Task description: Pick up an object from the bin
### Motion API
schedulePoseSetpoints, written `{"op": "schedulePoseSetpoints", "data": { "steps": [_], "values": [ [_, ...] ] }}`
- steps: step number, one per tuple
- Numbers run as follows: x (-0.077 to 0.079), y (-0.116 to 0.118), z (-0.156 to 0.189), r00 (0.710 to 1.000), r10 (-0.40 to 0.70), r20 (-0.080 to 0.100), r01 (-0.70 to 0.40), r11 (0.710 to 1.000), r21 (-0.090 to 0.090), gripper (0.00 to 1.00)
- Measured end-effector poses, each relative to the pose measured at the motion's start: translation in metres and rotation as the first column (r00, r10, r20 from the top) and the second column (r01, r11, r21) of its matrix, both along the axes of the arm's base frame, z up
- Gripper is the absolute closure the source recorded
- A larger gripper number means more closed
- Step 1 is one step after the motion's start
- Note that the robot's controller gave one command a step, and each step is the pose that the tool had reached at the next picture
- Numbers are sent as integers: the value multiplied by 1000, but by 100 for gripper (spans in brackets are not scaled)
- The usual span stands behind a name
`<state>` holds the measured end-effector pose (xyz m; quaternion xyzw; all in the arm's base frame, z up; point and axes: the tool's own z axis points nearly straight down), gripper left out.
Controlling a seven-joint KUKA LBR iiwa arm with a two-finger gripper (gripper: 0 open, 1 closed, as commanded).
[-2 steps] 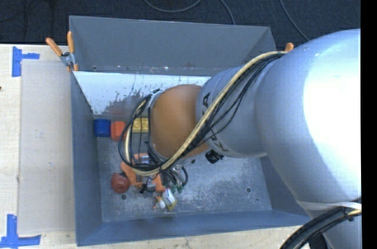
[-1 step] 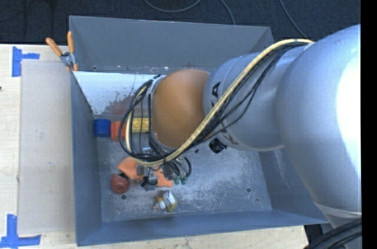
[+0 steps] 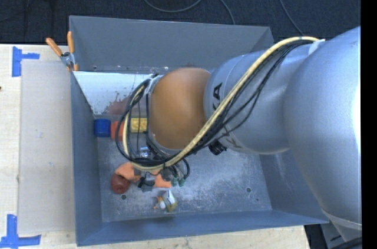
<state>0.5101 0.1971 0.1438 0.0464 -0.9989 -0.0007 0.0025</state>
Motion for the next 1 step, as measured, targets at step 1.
{"op": "schedulePoseSetpoints", "data": {
  "steps": [1],
  "values": [
    [-6,-1,36,1000,25,-17,-25,1000,-6,100]
  ]
}}
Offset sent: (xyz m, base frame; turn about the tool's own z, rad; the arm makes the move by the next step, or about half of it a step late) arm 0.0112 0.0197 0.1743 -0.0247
